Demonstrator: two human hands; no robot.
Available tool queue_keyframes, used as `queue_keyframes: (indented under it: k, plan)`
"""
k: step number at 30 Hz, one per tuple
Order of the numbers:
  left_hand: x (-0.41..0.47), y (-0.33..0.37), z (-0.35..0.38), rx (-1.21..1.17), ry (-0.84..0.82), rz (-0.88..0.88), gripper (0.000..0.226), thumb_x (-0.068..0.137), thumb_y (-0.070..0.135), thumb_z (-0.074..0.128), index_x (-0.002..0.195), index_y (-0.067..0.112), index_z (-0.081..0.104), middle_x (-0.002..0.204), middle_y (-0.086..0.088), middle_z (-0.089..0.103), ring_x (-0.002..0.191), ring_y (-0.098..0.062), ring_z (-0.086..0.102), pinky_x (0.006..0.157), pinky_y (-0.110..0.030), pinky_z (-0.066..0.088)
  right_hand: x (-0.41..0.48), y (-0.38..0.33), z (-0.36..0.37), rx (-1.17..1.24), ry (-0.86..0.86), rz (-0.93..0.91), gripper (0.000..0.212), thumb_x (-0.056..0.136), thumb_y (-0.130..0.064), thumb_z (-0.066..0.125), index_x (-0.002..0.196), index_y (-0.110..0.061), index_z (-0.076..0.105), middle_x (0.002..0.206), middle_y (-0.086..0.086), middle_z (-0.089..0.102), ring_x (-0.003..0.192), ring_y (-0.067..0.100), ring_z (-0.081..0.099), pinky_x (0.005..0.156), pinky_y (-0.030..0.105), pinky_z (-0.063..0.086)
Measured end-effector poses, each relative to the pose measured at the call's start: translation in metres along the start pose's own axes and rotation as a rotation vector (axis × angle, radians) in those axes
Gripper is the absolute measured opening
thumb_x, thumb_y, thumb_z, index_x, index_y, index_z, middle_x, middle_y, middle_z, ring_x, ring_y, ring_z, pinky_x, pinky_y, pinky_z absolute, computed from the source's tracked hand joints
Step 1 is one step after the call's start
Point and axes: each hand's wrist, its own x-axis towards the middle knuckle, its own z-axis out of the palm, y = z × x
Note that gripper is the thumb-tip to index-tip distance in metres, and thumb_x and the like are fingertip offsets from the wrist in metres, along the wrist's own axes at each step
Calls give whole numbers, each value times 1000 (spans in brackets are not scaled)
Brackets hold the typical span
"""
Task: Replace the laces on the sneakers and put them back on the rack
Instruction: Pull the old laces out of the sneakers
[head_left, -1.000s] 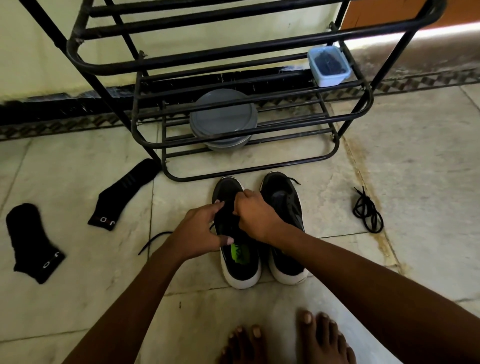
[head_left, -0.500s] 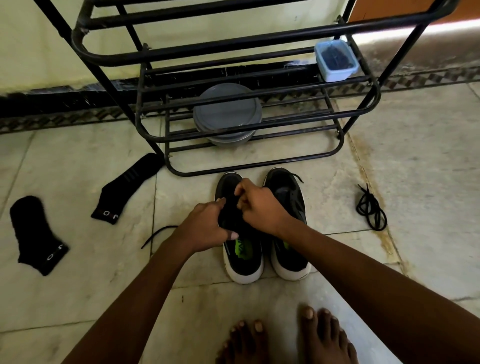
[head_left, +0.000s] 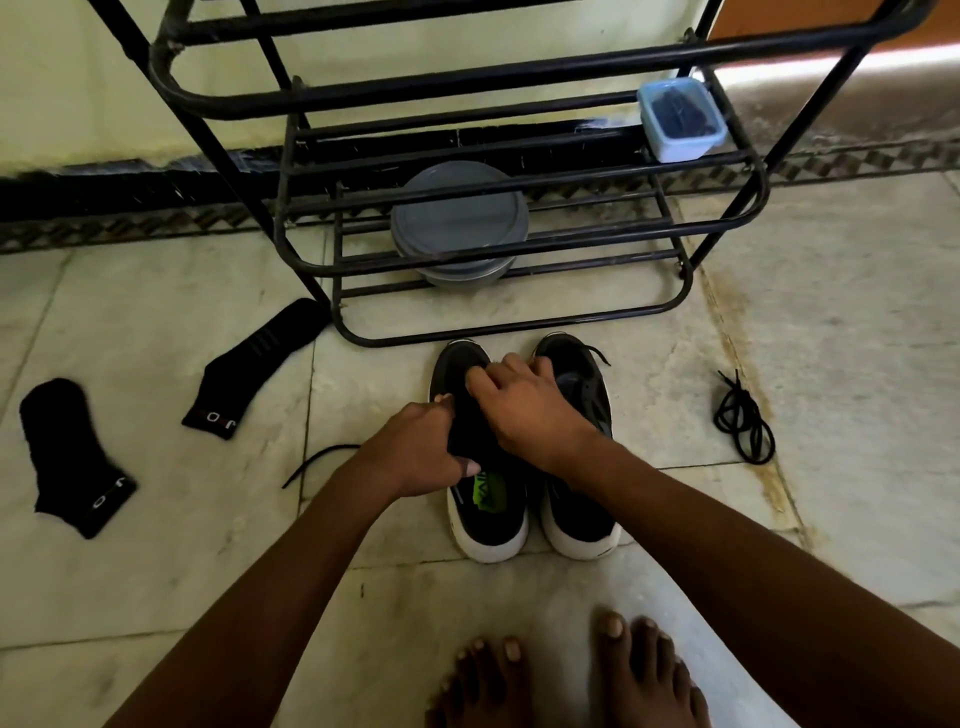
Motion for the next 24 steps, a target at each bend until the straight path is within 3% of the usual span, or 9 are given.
queue_keyframes:
  k: [3, 6, 9, 13, 17, 19, 21, 23, 24]
  plan:
    - [1, 2, 1, 20, -11, -1, 70, 79, 44, 79, 137, 19, 49, 125, -4, 65, 115, -25, 62, 91, -35, 52, 2, 9, -3, -138, 48, 14, 49, 80, -23, 75, 117, -11, 45, 101, 17, 65, 97, 37, 57, 82, 53, 42]
    - [1, 2, -1, 33, -17, -3, 71, 78, 44, 80, 138, 19, 49, 126, -4, 65, 115, -25, 62, 93, -37, 54, 6, 4, -7, -229, -21, 38, 36, 82, -20, 74, 113, -7, 61, 112, 20, 59, 107, 39, 52, 85, 56, 40]
    - [2, 2, -1, 49, -30, -9, 76, 78, 45, 81, 140, 17, 48, 128, -7, 64, 116, -26, 61, 92, -37, 55, 6, -2, -10, -75, -105, 157, 29, 90, -21, 63, 116, -8, 64, 124, 17, 50, 120, 38, 43, 95, 57, 38]
    - [2, 4, -2, 69, -35, -26, 82, 78, 47, 80, 144, 15, 45, 136, -10, 60, 121, -28, 59, 95, -38, 54, 2, -3, -7, 13, -32, 251, 32, 86, -30, 61, 110, -8, 62, 117, 14, 51, 113, 36, 46, 90, 53, 46]
    - [1, 4, -3, 75, -34, -39, 76, 75, 49, 81, 137, 19, 49, 130, -7, 62, 119, -28, 60, 94, -38, 55, 9, -1, -5, 528, -164, 433, 13, 83, -36, 56, 75, -25, 61, 100, 7, 55, 103, 27, 48, 91, 47, 43]
    - [0, 6, -3, 78, -30, -47, 73, 75, 47, 82, 135, 19, 51, 126, -7, 62, 116, -27, 61, 92, -38, 55, 16, 0, -14, 814, -163, 527, 22, 71, -31, 56, 51, -21, 52, 71, 5, 55, 76, 21, 53, 80, 41, 45]
    - [-1, 8, -4, 89, -23, -49, 72, 75, 47, 83, 133, 18, 52, 124, -6, 63, 113, -26, 62, 90, -37, 55, 26, 2, -29, 970, -257, 528, 16, 72, -17, 58, 56, -20, 61, 68, 14, 56, 59, 10, 49, 65, 31, 40]
    - [-1, 8, -4, 95, -31, -56, 73, 76, 48, 83, 134, 18, 51, 125, -7, 62, 114, -27, 61, 91, -38, 55, 30, 8, -47, 1030, -395, 486, 11, 81, -6, 59, 76, 1, 67, 80, 24, 64, 65, 9, 58, 59, 20, 41]
    - [0, 8, -5, 97, -36, -60, 74, 76, 49, 82, 135, 18, 51, 126, -7, 61, 115, -27, 60, 92, -39, 55, 30, 14, -51, 1138, -338, 480, 10, 79, -2, 58, 71, 3, 62, 74, 21, 64, 66, 14, 65, 58, 18, 44]
